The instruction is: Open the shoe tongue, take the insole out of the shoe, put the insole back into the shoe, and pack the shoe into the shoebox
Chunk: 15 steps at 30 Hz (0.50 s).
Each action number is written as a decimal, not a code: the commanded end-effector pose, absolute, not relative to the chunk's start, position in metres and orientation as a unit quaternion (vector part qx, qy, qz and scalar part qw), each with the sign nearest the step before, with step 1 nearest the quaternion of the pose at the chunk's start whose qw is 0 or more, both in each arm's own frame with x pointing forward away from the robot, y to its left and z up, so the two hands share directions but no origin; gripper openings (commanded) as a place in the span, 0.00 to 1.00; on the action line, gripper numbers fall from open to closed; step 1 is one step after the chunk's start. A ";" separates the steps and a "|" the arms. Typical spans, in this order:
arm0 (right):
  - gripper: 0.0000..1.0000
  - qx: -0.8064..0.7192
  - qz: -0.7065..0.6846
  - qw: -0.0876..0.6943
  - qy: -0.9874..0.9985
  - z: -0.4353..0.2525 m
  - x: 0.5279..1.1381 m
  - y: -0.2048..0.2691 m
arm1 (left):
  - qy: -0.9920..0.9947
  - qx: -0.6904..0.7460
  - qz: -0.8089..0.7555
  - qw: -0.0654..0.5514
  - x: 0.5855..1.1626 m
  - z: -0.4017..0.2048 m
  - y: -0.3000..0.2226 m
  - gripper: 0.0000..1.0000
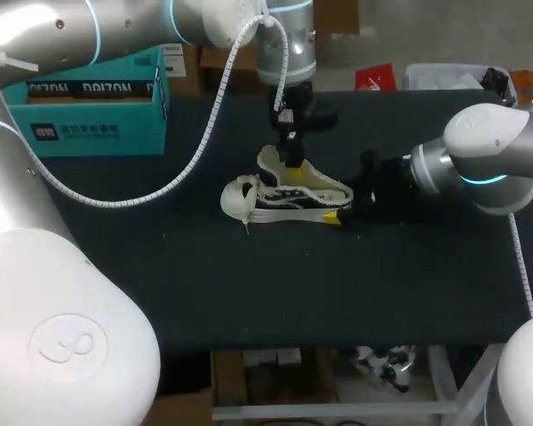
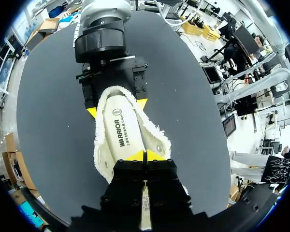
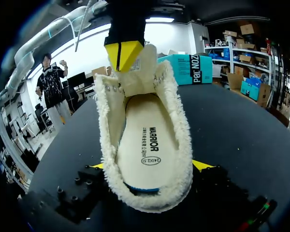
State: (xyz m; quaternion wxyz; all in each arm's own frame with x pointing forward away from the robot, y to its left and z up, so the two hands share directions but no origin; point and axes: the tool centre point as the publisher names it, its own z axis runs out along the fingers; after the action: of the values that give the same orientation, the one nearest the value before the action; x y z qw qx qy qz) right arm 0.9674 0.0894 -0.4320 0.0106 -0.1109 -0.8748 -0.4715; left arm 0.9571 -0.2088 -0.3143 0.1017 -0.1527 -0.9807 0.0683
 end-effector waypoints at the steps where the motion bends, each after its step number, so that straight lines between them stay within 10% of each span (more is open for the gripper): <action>1: 0.00 -0.110 -0.473 0.012 -0.874 -0.445 0.967 0.088 | -0.981 -0.154 0.069 0.095 0.952 -0.334 -0.209 0.00; 15: 0.00 -0.110 -0.473 0.012 -0.874 -0.445 0.967 0.088 | -0.982 -0.140 0.068 0.107 0.952 -0.377 -0.208 0.00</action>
State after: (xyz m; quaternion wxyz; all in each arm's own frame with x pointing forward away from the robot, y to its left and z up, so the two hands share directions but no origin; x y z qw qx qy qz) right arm 0.9674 0.0894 -0.4321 0.0105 -0.1108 -0.8748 -0.4715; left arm 0.9483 -0.2038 -0.3677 0.1010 -0.1390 -0.9827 0.0690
